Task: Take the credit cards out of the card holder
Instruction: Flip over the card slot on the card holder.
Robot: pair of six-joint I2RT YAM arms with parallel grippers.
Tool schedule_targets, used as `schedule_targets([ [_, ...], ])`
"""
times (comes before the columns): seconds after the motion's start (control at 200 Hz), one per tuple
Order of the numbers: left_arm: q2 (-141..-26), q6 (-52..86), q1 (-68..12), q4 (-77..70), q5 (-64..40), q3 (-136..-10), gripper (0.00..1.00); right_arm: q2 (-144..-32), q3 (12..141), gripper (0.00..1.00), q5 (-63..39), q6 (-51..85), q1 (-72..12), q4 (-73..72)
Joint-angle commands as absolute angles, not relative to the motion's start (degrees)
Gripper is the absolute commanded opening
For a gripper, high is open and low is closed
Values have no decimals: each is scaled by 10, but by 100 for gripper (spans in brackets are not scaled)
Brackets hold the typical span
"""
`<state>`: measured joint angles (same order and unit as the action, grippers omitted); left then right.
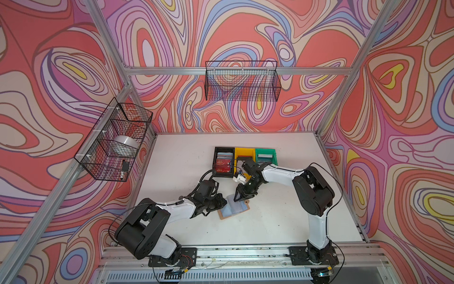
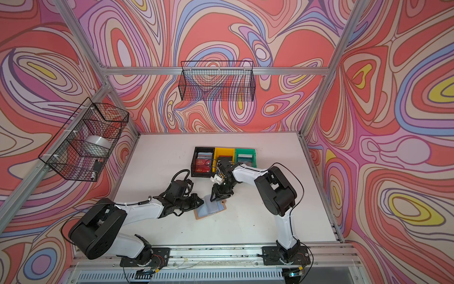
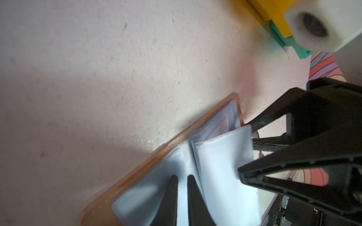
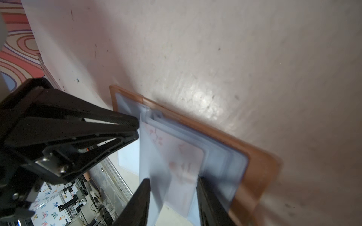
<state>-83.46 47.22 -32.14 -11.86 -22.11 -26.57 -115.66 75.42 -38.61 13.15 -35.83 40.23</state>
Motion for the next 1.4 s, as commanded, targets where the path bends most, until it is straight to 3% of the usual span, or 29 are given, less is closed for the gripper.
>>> schedule_targets([
  [0.0,-845,476,-317,-72,-203,-249,15,-1177,743,43,-378,132,-366,410],
  [0.571,-806,472,-317,-45,-218,-262,15,-1153,759,43,-394,133,-366,407],
  [0.841,-703,424,-310,109,-169,-332,17,-1153,742,43,-450,132,-366,368],
  [1.397,-722,417,-299,113,-174,-345,16,-1142,722,44,-601,137,-369,299],
])
